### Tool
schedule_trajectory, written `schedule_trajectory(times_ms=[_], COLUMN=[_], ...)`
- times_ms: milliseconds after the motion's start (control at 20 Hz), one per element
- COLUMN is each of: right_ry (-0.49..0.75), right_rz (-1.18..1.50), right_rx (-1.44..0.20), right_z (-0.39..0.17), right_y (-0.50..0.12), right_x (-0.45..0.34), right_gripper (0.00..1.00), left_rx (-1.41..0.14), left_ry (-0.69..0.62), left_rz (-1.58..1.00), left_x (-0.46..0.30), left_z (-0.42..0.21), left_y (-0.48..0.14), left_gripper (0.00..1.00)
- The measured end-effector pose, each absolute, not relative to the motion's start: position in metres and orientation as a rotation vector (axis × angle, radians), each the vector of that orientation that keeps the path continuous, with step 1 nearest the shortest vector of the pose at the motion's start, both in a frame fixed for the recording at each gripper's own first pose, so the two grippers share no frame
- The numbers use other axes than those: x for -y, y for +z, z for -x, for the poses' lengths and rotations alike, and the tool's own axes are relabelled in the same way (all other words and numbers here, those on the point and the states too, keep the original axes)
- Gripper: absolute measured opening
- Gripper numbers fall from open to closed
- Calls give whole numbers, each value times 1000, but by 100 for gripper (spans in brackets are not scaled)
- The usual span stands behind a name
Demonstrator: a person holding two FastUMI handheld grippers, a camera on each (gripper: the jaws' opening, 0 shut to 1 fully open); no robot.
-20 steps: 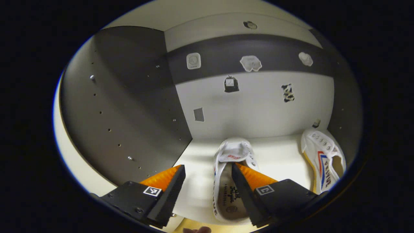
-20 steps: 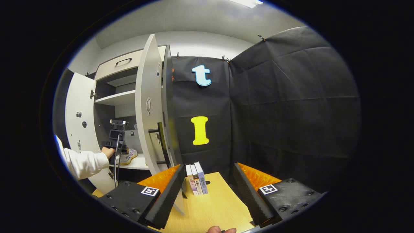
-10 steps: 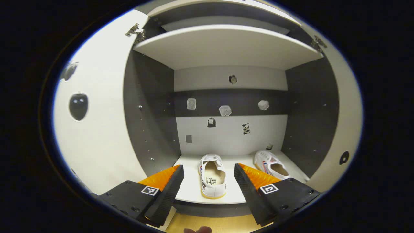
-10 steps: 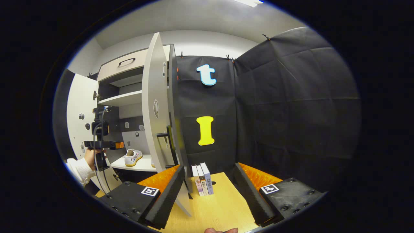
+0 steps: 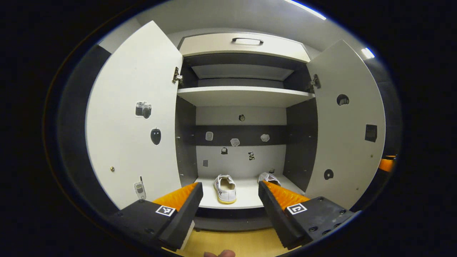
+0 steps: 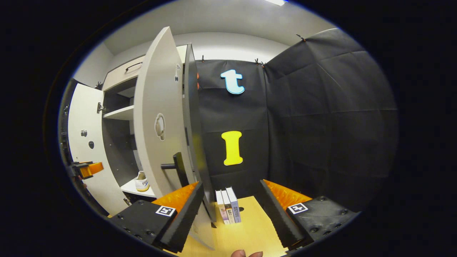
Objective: Grab one shoe with the right hand and put it into the shoe cabinet, grab the other shoe with the left hand and put it into the shoe cabinet; then close the right door with the right hand and the left door with the left hand.
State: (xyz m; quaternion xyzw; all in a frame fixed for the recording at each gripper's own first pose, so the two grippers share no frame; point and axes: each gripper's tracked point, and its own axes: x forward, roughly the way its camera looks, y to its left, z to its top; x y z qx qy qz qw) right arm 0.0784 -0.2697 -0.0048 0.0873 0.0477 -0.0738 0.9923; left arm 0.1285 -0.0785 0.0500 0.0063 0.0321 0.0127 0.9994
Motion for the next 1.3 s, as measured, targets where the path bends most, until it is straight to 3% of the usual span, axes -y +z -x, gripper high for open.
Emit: schedule_trajectory(times_ms=[350, 1300], right_ry=[-117, -241], right_rz=[-135, -114], right_rx=[-107, -82], right_z=[-96, -83], right_y=[-7, -5], right_x=[253, 205], right_gripper=[98, 96], left_rx=[-46, -83], left_ry=[25, 145], left_rz=[-35, -2], left_x=[45, -120], left_z=[-72, -6], left_y=[55, 29], left_gripper=[97, 97])
